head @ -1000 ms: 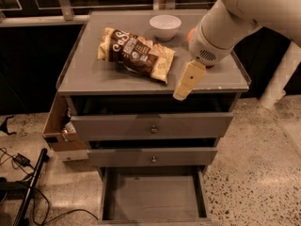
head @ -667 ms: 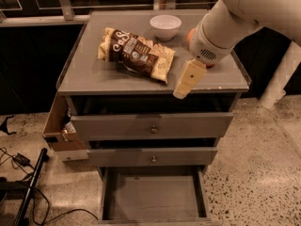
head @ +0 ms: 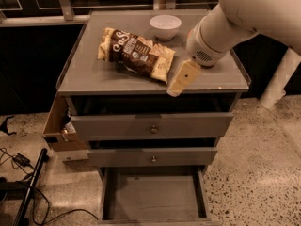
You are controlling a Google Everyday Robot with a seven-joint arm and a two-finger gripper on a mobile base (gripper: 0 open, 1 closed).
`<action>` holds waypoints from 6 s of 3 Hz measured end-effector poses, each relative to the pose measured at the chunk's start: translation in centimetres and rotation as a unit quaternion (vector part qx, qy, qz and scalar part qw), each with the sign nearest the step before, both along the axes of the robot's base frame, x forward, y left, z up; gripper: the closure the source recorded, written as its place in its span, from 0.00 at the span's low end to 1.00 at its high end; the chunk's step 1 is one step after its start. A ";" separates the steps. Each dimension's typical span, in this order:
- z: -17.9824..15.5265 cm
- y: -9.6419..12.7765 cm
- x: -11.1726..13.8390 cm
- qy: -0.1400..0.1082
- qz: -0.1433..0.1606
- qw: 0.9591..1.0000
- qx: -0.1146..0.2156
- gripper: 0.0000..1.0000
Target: Place brown chip bag into bottom drawer
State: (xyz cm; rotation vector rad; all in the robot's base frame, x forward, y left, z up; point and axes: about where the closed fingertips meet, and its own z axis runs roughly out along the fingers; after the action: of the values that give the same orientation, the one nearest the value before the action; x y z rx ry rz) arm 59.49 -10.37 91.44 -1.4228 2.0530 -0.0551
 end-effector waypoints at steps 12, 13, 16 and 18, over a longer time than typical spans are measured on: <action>-4.3 9.6 11.6 -0.019 -0.008 0.986 0.167 0.87; -2.8 8.1 6.9 -0.011 0.017 0.984 0.176 1.00; 1.1 6.5 -2.9 0.031 0.058 0.980 0.188 1.00; 0.1 4.6 -10.9 0.031 0.028 0.981 0.192 1.00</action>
Offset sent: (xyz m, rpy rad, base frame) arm 0.0758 0.0362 0.0079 0.2605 -0.2082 -0.0926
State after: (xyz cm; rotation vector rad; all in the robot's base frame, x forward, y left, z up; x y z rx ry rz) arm 48.56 -5.81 91.54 -1.2495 1.9406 0.3927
